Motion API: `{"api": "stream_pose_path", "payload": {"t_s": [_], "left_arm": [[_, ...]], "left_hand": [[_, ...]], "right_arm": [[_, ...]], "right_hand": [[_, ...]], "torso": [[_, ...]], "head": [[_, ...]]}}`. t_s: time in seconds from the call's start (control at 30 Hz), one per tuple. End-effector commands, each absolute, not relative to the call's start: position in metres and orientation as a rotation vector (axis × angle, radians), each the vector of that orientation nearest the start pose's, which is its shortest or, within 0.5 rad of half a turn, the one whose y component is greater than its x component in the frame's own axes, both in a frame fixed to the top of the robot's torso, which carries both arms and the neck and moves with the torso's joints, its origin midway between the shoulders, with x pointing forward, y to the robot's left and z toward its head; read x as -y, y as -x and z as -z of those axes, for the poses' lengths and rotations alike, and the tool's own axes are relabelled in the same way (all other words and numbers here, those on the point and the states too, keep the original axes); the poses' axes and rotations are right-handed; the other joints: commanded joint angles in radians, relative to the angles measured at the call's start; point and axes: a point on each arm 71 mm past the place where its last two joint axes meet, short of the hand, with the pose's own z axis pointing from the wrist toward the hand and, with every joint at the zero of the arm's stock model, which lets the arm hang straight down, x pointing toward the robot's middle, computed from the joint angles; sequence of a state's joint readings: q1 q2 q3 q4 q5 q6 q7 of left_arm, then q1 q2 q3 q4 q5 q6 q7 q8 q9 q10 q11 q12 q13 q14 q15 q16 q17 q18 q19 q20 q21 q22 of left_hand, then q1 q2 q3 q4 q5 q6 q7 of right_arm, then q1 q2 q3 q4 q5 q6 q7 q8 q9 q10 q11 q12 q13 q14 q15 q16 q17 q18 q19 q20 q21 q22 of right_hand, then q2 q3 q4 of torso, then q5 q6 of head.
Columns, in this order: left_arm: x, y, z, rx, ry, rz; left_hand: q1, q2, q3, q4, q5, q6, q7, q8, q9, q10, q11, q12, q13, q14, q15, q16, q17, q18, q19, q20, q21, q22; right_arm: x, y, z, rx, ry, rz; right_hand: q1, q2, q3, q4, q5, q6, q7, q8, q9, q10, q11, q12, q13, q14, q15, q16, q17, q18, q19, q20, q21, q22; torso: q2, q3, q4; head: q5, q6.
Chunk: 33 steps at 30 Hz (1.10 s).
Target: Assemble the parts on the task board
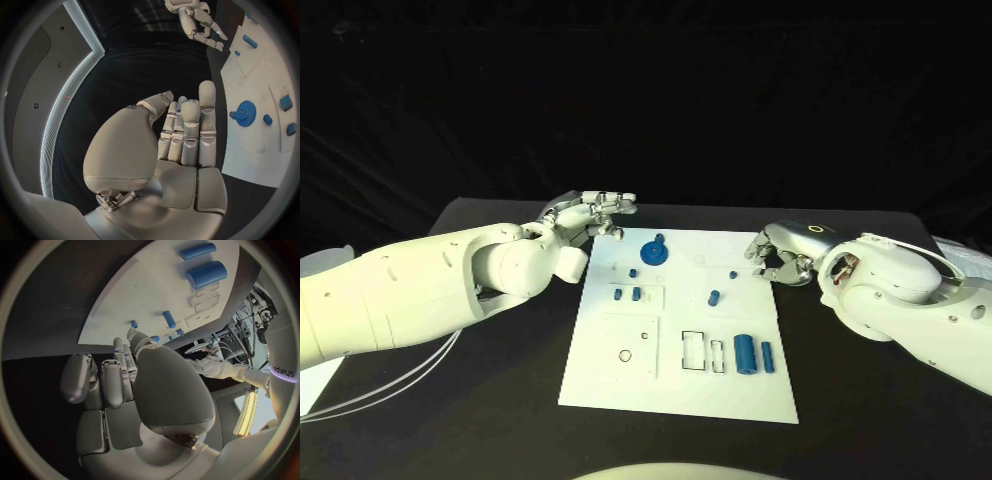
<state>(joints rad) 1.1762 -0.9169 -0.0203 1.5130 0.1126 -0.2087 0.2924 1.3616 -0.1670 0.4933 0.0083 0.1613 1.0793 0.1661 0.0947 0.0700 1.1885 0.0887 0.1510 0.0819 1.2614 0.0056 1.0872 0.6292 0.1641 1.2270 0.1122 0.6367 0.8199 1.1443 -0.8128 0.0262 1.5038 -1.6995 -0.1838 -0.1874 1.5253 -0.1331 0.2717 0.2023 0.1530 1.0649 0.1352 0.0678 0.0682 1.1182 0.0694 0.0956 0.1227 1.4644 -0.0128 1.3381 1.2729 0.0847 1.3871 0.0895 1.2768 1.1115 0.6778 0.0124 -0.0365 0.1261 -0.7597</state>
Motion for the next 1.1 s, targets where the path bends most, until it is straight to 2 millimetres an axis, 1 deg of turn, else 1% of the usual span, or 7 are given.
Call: {"api": "stream_pose_path", "payload": {"t_s": [0.03,0.07,0.17,0.23,0.4,0.83,1.1], "left_arm": [[-0.244,-0.486,0.188,-1.421,1.356,1.612],[-0.243,-0.486,0.188,-1.422,1.356,1.614],[-0.242,-0.485,0.188,-1.426,1.357,1.619],[-0.242,-0.485,0.188,-1.431,1.358,1.621],[-0.241,-0.484,0.189,-1.438,1.36,1.623],[-0.241,-0.484,0.19,-1.446,1.363,1.62],[-0.241,-0.484,0.19,-1.451,1.361,1.615]], "left_hand": [[-0.003,0.005,-0.006,-0.001,-0.006,0.005,0.0,0.004,0.002,0.005,0.001,0.006,0.002,0.007,0.0,-0.003,-0.001,0.02,0.001,-0.005,-0.004,-0.001],[-0.003,0.005,-0.006,0.0,-0.006,0.005,0.0,0.004,0.001,0.005,0.001,0.006,0.002,0.007,0.0,-0.004,-0.001,0.02,0.001,-0.005,-0.004,-0.001],[-0.004,0.005,-0.008,-0.001,-0.006,0.004,0.0,0.003,0.001,0.004,0.001,0.007,0.002,0.007,0.0,-0.004,-0.002,0.02,0.001,-0.005,-0.005,-0.001],[0.0,0.006,-0.009,-0.004,-0.005,0.002,0.0,0.003,0.0,0.001,0.001,0.008,0.002,0.005,0.0,-0.004,-0.004,0.02,0.001,-0.006,-0.006,-0.003],[0.003,0.007,-0.011,-0.006,-0.004,-0.001,0.001,0.002,0.0,-0.002,0.002,0.009,0.002,0.004,0.0,-0.005,-0.006,0.02,0.002,-0.007,-0.008,-0.004],[0.004,0.006,-0.017,-0.009,-0.005,-0.007,0.003,0.0,-0.002,-0.009,0.004,0.011,0.001,0.003,0.001,-0.004,-0.008,0.019,0.003,-0.007,-0.011,-0.006],[0.004,0.007,-0.019,-0.01,-0.004,-0.009,0.004,0.0,-0.002,-0.011,0.005,0.011,0.001,0.003,0.001,-0.004,-0.009,0.019,0.003,-0.006,-0.012,-0.007]], "right_arm": [[0.186,-0.488,0.2,-1.714,0.394,-0.419],[0.184,-0.488,0.201,-1.718,0.398,-0.421],[0.18,-0.489,0.205,-1.729,0.408,-0.427],[0.177,-0.489,0.208,-1.735,0.413,-0.432],[0.171,-0.491,0.213,-1.74,0.419,-0.445],[0.159,-0.49,0.218,-1.756,0.434,-0.482],[0.157,-0.491,0.221,-1.777,0.437,-0.481]], "right_hand": [[-0.004,-0.005,0.014,-0.001,-0.006,0.001,-0.007,-0.004,-0.001,-0.006,0.0,-0.006,-0.01,0.048,-0.009,-0.007,-0.004,0.012,-0.004,-0.006,-0.008,-0.003],[-0.004,-0.004,0.018,-0.001,-0.006,0.001,-0.007,-0.004,-0.001,-0.005,0.0,-0.006,-0.013,0.048,-0.01,-0.008,-0.005,0.012,-0.003,-0.007,-0.009,-0.004],[-0.003,-0.002,0.033,-0.004,-0.004,0.005,-0.008,-0.003,0.0,-0.001,-0.001,-0.006,-0.023,0.048,-0.009,-0.011,-0.007,0.012,-0.002,-0.007,-0.011,-0.006],[-0.004,-0.002,0.038,-0.005,-0.003,0.007,-0.009,-0.002,0.0,0.001,-0.001,-0.006,-0.026,0.048,-0.01,-0.012,-0.009,0.012,-0.001,-0.007,-0.011,-0.006],[-0.012,-0.005,0.059,-0.007,-0.005,0.012,-0.008,-0.002,0.0,0.008,-0.002,-0.006,-0.042,0.049,-0.009,-0.015,-0.012,0.012,0.001,-0.007,-0.015,-0.01],[-0.022,-0.002,0.084,-0.01,-0.005,0.022,-0.008,0.0,0.001,0.018,-0.002,-0.006,-0.056,0.05,-0.008,-0.018,-0.017,0.012,0.003,-0.007,-0.018,-0.012],[-0.028,-0.001,0.095,-0.012,-0.007,0.03,-0.008,0.001,0.003,0.025,-0.003,-0.004,-0.059,0.051,-0.006,-0.018,-0.017,0.011,0.005,-0.006,-0.017,-0.011]], "torso": [[0.001,0.0019,0.001],[0.001,0.0019,0.0018],[0.002,0.002,0.0041],[0.001,0.0013,0.0025],[0.001,0.0015,0.0009],[0.0,0.0015,0.0017],[0.0,0.0007,0.0012]], "head": [[0.0,-0.005],[0.001,-0.007],[0.003,-0.008],[0.004,-0.009],[0.006,-0.01],[0.009,-0.014],[0.01,-0.014]]}}
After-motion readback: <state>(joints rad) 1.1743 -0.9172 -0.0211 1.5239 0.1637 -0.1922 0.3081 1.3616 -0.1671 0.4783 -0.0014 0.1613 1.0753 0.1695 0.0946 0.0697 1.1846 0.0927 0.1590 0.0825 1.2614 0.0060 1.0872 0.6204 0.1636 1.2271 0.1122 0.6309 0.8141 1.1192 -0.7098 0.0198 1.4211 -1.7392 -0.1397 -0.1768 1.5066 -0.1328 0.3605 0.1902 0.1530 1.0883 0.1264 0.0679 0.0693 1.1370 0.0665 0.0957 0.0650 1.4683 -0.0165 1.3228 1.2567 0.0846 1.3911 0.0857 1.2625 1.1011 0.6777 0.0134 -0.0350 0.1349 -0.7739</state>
